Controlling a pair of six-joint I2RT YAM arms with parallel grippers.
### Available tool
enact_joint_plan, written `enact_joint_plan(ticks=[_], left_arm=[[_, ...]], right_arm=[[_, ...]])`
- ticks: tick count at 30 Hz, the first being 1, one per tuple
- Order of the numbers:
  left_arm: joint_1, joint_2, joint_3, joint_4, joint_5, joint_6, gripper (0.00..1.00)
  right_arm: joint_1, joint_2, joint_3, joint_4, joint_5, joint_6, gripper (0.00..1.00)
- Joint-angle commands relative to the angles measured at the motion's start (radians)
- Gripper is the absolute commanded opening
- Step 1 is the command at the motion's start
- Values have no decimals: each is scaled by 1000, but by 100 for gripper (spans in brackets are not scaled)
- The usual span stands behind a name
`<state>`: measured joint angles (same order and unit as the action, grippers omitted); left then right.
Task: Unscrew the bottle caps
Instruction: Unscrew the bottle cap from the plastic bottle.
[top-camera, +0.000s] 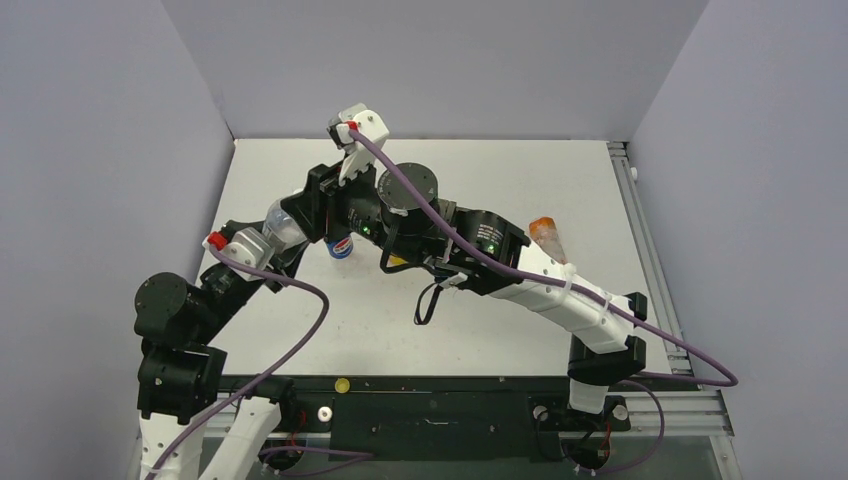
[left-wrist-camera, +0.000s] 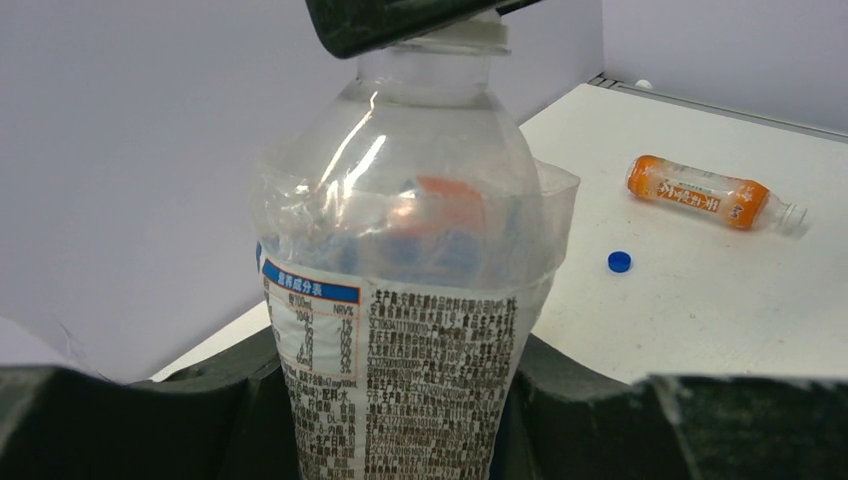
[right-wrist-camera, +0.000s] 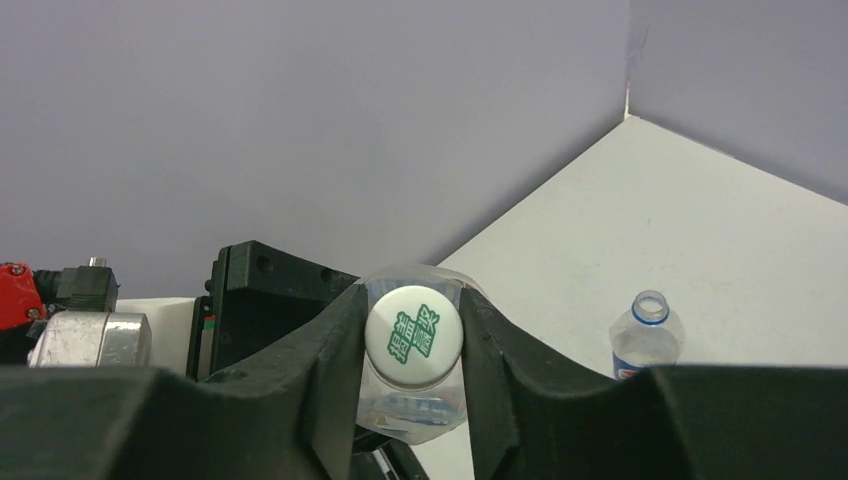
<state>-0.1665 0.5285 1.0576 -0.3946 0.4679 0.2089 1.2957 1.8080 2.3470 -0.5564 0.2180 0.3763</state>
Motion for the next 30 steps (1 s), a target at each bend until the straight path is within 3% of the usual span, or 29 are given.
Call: enact_joint_plan(ticks=[1, 7, 15, 21, 25, 30], left_arm=[[4, 19, 63, 13, 25, -44, 0], [4, 33, 101, 5, 148, -147, 0], [4, 83, 116, 73, 418, -452, 0], [5, 105, 66, 432, 656, -867, 0], [3, 119, 81, 490, 683, -973, 0], [3, 121, 96, 478, 682, -958, 0]], right_arm=[[-14, -34, -3, 30, -24, -20, 30], [-28, -157, -101, 104, -68, -106, 9], [-68, -343, -237, 164, -493, -248, 5], [-99, -413, -263, 162, -806, -264, 1], [-104, -433, -287, 160, -877, -267, 0], [-107, -422, -286, 136, -885, -282, 0]])
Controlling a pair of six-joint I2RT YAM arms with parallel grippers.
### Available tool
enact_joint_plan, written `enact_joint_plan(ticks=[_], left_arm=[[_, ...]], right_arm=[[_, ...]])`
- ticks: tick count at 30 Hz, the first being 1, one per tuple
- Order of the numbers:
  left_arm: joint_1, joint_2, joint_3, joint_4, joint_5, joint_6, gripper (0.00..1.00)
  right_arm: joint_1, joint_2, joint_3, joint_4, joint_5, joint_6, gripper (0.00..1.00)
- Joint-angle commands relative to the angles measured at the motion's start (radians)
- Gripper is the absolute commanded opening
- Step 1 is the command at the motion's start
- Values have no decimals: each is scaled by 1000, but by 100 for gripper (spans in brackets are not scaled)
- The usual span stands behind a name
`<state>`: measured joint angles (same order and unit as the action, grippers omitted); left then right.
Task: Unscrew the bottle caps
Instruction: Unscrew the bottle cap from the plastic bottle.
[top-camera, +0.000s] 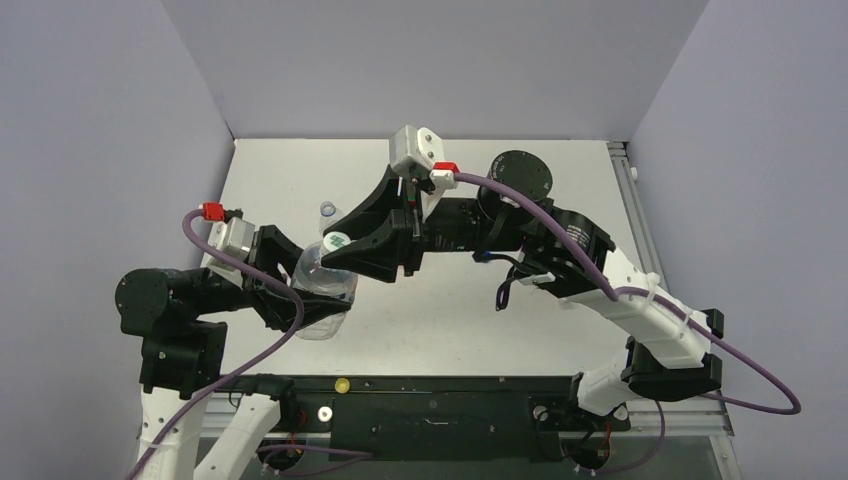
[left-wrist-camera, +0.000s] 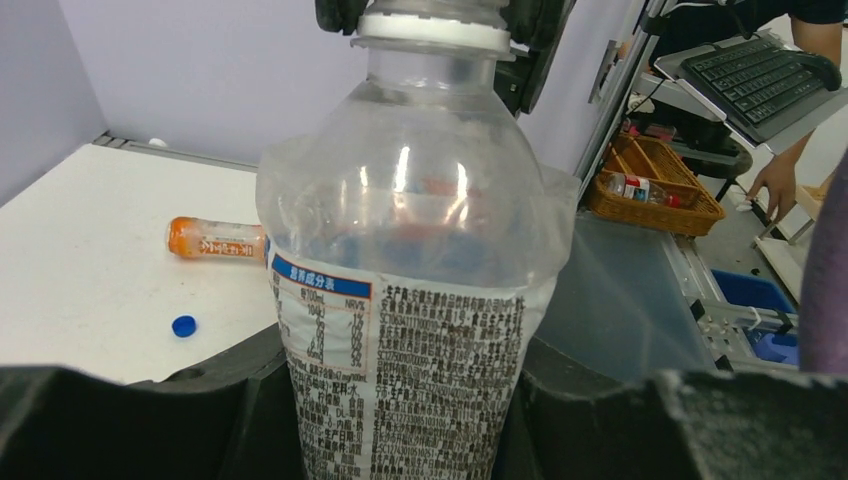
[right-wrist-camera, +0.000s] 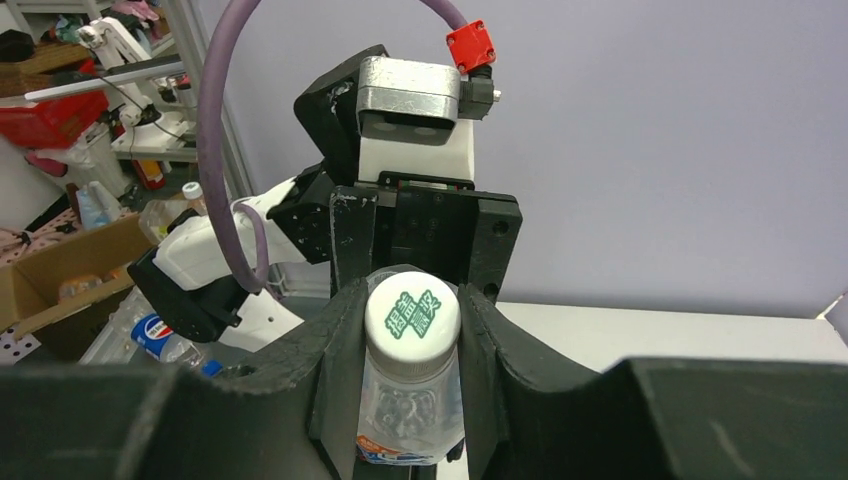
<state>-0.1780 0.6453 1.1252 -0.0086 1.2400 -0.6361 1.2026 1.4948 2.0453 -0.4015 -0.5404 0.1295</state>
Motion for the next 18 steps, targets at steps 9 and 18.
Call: enact_joint_plan(ticks=[9, 18], left_arm=[[14, -20, 44, -80, -160, 115, 0], [15, -81, 12, -362, -391, 665, 0]], right_arm=[[-12, -106, -3, 14, 260, 76, 78], [101, 67, 214, -129, 719, 128, 82]])
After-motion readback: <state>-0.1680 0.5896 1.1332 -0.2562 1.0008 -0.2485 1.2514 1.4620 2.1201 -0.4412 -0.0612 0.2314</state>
